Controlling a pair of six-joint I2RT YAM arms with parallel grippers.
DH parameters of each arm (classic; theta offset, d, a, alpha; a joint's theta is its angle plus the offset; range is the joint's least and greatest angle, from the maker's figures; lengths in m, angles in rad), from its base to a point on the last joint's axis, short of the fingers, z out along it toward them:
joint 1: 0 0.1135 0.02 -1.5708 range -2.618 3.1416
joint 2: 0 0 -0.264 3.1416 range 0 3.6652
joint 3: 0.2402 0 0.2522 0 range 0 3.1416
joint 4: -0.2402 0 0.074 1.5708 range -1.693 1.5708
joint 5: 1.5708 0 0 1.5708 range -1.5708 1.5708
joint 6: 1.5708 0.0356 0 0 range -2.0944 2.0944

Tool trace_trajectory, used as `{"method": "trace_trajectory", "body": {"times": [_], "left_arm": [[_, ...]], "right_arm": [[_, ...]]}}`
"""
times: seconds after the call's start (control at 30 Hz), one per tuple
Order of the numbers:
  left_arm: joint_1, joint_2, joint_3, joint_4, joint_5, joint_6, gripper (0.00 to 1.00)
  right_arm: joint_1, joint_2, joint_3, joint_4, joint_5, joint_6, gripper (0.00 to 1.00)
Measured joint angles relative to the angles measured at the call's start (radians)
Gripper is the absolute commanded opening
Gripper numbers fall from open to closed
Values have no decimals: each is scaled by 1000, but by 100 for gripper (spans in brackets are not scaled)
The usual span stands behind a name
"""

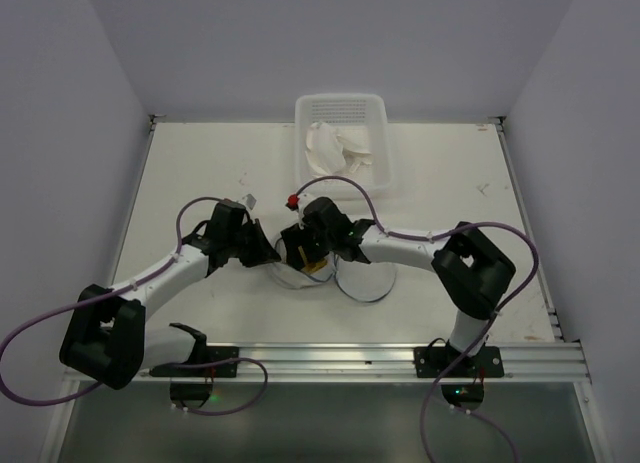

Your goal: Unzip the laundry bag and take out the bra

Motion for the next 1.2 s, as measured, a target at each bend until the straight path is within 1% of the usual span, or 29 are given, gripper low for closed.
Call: {"method": "trace_trajectory", "body": {"times": [0.07,0.2,0.27,0.33,0.37,0.4,0.43,0.5,0.63,0.77,0.93,1.1,1.2], "left_arm": [[0,0,-1,0,-1,0,0],[0,0,-10,0,-8,3,0],[0,0,-11,-2,-16,6,0],[0,1,-11,0,-20,8,0],[0,2,-11,0,-22,8,0],[0,3,-11,0,-23,8,0],[0,6,-11,0,-24,8,0],[0,11,-11,0,-26,8,0],[0,13,-11,-2,-30,8,0],[0,13,-8,-16,-38,11,0],[0,13,16,-41,-47,26,0],[0,12,27,-55,-55,34,0],[0,12,27,-61,-55,34,0]], "right_arm": [[0,30,-22,7,6,1,78],[3,63,-38,23,22,1,77],[5,64,-38,32,24,0,67],[5,65,-40,38,26,-2,50],[6,65,-41,39,25,-2,29],[7,65,-43,40,23,-3,20],[10,65,-45,42,20,-3,8],[11,56,-53,43,17,-6,1],[11,-23,-74,17,-24,-18,0],[9,-146,-71,-10,-135,-34,0],[6,-258,-26,-57,-335,-61,0],[-16,-286,33,-94,-568,-73,0],[-46,-306,44,-58,-718,-41,0]]}}
